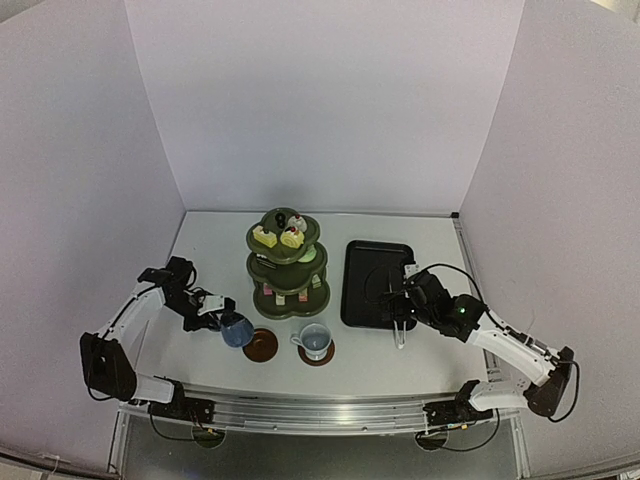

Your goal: Serve the afternoon tea

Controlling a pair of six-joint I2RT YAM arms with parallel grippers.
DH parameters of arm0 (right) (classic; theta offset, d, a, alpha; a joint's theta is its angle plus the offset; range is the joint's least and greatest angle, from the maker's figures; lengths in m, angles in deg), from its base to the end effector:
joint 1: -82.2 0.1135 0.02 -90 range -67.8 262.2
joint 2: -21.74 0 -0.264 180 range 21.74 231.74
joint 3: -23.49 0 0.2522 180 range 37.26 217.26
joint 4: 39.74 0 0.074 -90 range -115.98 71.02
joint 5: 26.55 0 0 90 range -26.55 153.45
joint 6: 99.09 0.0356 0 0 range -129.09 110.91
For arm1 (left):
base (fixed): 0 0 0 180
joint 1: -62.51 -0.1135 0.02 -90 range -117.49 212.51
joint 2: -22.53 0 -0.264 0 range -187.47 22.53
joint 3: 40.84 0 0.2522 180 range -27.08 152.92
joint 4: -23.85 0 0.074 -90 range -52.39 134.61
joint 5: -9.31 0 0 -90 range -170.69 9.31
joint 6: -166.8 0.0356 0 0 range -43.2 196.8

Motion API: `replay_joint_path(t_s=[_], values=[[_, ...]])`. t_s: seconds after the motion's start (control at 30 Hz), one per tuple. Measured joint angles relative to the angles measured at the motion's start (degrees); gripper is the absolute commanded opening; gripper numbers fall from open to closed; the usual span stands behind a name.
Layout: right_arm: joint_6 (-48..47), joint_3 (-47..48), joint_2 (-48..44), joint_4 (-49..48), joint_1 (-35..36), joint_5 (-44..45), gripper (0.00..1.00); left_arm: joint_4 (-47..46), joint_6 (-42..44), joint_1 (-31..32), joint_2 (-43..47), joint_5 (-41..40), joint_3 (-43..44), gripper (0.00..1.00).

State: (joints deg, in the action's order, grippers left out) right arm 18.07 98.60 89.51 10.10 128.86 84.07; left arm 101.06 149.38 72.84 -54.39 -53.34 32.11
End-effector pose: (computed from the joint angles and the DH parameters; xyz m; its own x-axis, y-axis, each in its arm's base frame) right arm 0.1803 0.1728 0.3176 -0.6419 -0.0578 -0.7646 -0.2354 0.9638 0.1249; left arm 0.2214 -0.0570 0.2488 -0.0729 0.8747 -0.4791 0.9960 0.0887 0.0104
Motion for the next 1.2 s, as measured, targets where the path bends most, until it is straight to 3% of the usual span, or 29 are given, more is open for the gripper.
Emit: replay_joint_path(t_s=[0.33,0.63,1.2], values=[[-0.1,0.0,0.0,0.0,0.0,0.0,0.98,-5.3,-0.4,13.5,-1.3,-2.6,-4.1,0.00],[0.2,0.0,-3.0,0.0,0.0,0.0,0.98,-11.8,1.5,14.1,-9.3,-6.3,-4.1,0.00],[1.2,-0.8,-4.5,0.0,0.0,0.2,0.98,-14.6,4.5,15.8,-11.3,-6.3,-2.9,0.00]])
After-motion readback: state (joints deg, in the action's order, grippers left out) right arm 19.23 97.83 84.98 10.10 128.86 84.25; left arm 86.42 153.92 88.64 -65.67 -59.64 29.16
